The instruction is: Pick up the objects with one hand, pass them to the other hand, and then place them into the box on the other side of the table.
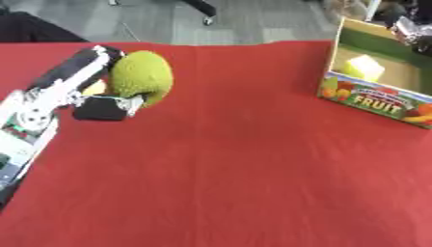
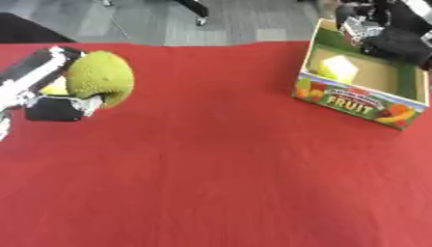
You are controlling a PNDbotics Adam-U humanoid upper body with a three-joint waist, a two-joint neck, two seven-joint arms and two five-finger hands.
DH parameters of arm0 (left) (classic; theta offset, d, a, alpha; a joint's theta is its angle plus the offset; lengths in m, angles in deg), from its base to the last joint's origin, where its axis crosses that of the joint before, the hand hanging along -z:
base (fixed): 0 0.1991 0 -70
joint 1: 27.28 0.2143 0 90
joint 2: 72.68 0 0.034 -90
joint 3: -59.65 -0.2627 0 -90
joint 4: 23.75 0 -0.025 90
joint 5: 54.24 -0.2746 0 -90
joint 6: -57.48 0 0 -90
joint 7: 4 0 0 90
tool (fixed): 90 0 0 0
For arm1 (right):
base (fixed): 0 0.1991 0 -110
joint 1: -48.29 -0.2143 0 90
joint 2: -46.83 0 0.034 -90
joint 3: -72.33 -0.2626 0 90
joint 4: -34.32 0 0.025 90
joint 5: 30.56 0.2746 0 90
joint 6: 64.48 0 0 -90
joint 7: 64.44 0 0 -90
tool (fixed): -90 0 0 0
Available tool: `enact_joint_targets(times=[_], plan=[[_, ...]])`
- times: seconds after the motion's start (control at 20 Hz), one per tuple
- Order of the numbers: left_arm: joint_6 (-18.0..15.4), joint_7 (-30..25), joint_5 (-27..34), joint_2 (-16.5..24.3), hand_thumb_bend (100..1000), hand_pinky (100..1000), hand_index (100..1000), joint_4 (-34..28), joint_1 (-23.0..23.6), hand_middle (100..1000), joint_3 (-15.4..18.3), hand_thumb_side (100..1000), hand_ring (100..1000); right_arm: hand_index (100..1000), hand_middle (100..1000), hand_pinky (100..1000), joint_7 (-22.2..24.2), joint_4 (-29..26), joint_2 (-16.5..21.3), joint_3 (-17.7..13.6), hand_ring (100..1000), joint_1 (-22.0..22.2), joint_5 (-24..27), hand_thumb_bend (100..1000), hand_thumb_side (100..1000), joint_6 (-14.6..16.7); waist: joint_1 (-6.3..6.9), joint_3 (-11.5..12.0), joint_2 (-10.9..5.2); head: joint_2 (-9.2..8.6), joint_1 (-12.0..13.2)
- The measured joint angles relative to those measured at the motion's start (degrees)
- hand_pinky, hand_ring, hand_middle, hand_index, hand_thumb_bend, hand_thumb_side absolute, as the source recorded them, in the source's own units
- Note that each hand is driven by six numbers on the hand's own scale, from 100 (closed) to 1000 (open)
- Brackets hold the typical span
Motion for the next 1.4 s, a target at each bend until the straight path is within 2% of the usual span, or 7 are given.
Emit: enact_joint_targets(times=[0.35, 0.8, 1.1, 1.4], plan=[[-2.7, 3.1, -1.3, -4.6, 100, 719, 557, 3.3, -0.4, 584, -1.4, 353, 655, 898, 841, 907, 5.4, -5.5, 0.9, 4.5, 919, -3.4, -0.6, 100, 346, 1.6, -0.50, 0.0, 0.00, 0.33, 0.2], [-3.9, 5.6, 1.9, -9.8, 100, 721, 563, 6.2, -0.5, 584, -1.6, 390, 656, 891, 838, 907, 12.8, -10.9, 1.3, 11.6, 915, -9.0, -2.4, 100, 383, 3.6, -1.40, -0.2, -0.35, 0.67, 0.6], [-5.0, 6.2, 2.9, -12.0, 100, 725, 565, 7.3, 0.0, 585, -1.6, 401, 658, 893, 843, 908, 16.8, -11.2, -1.1, 15.3, 920, -11.2, -4.0, 100, 435, 4.3, -1.71, 0.0, -0.35, 0.67, 0.5], [-6.3, 6.4, 3.4, -13.2, 100, 725, 565, 7.2, 0.4, 584, -1.6, 410, 657, 892, 845, 907, 19.6, -10.5, -4.3, 17.9, 921, -12.9, -5.5, 100, 444, 4.8, -1.78, 0.1, -0.35, 0.70, 0.3]])
